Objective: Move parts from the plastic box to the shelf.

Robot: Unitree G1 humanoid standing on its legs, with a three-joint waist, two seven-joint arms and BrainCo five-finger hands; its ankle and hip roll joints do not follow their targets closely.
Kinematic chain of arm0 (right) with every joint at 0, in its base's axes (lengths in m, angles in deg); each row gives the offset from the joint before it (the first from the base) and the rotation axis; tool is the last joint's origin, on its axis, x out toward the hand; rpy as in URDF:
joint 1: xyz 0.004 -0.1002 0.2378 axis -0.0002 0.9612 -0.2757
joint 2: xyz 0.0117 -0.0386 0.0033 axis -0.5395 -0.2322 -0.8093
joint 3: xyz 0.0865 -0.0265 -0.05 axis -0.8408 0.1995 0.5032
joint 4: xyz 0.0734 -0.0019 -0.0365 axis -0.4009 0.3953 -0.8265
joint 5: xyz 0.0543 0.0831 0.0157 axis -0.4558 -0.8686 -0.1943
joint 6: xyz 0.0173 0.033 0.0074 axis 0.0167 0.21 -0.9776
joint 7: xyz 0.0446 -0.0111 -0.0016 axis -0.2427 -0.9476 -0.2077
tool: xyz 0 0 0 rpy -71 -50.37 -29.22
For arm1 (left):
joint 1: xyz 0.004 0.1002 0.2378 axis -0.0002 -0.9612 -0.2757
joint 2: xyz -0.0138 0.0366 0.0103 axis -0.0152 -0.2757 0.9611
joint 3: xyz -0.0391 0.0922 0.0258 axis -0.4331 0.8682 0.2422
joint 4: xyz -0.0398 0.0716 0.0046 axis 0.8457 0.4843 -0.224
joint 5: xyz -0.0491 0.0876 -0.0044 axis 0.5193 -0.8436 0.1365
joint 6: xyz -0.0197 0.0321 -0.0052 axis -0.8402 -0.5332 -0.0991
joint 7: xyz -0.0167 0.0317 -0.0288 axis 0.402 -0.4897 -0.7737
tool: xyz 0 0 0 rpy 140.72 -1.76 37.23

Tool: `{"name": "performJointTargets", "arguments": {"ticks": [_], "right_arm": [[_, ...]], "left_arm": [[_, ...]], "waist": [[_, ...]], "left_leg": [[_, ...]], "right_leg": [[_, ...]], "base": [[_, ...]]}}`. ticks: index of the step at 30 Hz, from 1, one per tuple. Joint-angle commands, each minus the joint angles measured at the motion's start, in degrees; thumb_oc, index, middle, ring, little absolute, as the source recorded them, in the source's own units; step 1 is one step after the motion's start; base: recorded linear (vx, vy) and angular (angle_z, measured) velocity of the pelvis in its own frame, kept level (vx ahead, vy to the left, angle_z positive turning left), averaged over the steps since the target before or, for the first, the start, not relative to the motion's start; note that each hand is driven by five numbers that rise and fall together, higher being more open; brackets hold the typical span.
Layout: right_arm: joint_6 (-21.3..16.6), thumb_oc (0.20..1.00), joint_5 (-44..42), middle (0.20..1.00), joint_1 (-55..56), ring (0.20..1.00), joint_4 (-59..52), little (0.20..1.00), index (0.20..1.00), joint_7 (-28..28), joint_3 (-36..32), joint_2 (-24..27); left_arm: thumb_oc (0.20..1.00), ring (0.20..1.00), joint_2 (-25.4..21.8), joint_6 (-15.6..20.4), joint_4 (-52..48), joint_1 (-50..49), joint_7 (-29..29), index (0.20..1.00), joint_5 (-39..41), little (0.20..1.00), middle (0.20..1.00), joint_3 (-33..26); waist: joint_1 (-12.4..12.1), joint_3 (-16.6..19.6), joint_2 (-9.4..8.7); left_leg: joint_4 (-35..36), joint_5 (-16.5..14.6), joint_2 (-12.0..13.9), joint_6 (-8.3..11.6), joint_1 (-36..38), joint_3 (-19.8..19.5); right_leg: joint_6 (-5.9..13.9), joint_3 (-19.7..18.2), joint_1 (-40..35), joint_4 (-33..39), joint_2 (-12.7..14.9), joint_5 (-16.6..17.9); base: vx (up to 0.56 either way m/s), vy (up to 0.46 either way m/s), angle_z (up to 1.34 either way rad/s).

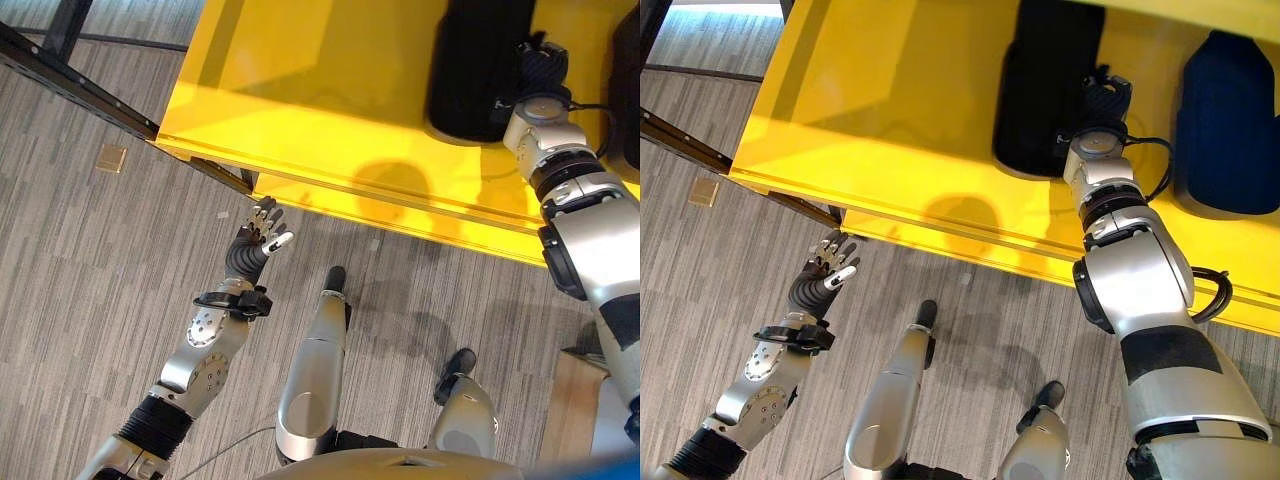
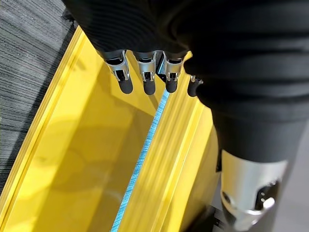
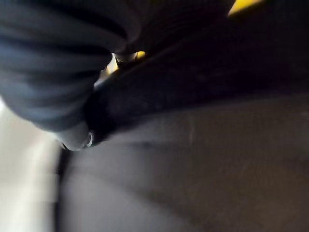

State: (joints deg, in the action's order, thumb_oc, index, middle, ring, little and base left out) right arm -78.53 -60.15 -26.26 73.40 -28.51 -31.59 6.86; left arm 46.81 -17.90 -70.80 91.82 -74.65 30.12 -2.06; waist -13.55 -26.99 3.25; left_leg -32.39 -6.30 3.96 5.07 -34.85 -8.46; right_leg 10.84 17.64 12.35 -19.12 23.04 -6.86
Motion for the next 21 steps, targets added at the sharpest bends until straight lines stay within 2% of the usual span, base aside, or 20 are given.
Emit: {"name": "performJointTargets", "arguments": {"ticks": [1,9,21], "right_arm": [[-1.29,1.000,0.78,1.000,-3.90,1.000,-0.03,1.000,1.000,0.76,1.02,2.48],[-1.56,1.000,1.81,1.000,-4.76,1.000,-0.90,1.000,1.000,0.90,2.13,2.32],[-2.86,1.000,-0.24,1.000,-3.59,1.000,-2.48,1.000,1.000,1.71,0.36,0.48]], "left_arm": [[1.000,1.000,-1.09,3.64,-3.74,1.11,0.06,1.000,0.72,1.000,1.000,-1.28],[1.000,1.000,-1.44,3.98,-3.72,1.16,-0.33,1.000,0.91,1.000,1.000,-1.42],[1.000,1.000,-1.89,4.21,-3.19,1.02,-0.23,1.000,1.35,1.000,1.000,-2.06]], "waist": [[-1.26,-0.04,0.65],[-0.97,-0.22,0.35],[-0.14,0.16,-0.13]], "left_leg": [[3.09,2.57,3.00,0.41,0.62,-0.55],[3.30,2.75,3.24,0.40,0.90,-0.43],[3.44,2.74,3.69,0.54,1.57,-0.24]], "right_leg": [[-0.48,-4.19,6.72,-9.44,-0.08,1.84],[-0.49,-4.30,6.72,-9.38,-0.29,2.14],[-0.40,-4.59,6.39,-8.92,-0.56,2.46]], "base": [[0.00,0.000,0.00],[0.00,0.000,0.00],[0.00,0.000,0.00]]}}
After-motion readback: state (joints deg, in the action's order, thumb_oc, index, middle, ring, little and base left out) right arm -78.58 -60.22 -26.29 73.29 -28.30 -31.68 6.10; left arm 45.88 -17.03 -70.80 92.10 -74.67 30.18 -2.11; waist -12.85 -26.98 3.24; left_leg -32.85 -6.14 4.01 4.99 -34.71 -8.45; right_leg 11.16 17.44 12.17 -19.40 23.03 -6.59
